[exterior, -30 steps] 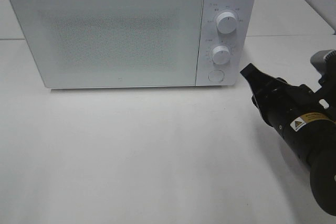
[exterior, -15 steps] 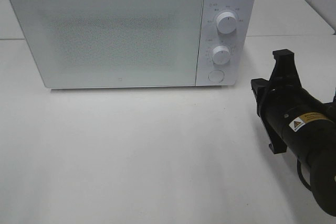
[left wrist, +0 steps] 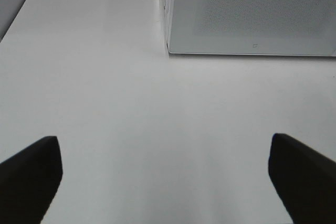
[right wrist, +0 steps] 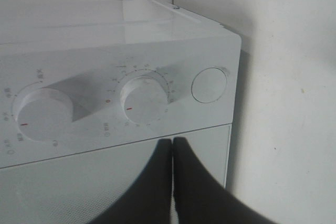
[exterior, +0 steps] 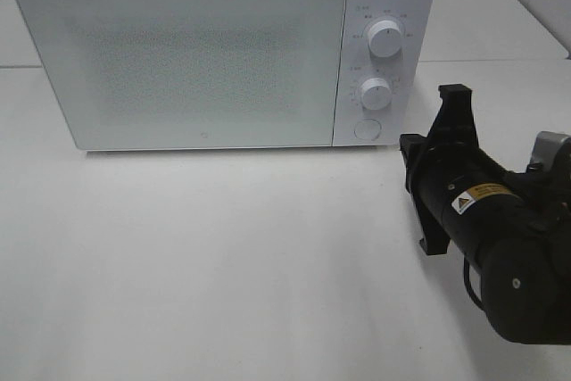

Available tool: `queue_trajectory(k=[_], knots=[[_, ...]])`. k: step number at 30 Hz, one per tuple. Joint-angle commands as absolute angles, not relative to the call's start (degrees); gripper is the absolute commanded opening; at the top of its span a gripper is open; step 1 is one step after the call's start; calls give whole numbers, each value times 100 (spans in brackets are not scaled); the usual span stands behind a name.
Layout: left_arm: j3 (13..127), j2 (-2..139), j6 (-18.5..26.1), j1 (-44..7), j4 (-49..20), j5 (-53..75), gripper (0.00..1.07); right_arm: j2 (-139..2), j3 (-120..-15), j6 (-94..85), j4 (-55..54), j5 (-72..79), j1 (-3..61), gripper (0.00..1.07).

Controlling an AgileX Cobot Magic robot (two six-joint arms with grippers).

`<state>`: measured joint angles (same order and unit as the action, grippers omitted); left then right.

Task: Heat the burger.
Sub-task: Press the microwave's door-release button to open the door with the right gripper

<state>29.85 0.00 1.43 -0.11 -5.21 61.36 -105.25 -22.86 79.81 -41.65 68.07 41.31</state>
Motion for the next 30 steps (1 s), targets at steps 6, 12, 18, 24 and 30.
queue_trajectory(k=[6,12,18,24,30], knots=[[2974,6,126,6,-539,6142,100,-11012,-2807,8062,-4051,6606,4137,0],[2974,6,126,6,-539,6142,100,-11356,-3191,8084,-3988,6429,3913,0],[2974,6,126,6,-539,6142,100,-11579,-3564,8084,-3741,6108,3621,0],[2974,6,126,6,-539,6142,100,-11803,-3976,8107,-3558,5558,3277,0],[2974,6,126,6,-533,6142,100,-11952,-4354,8176,-3507,5414,3174,0]])
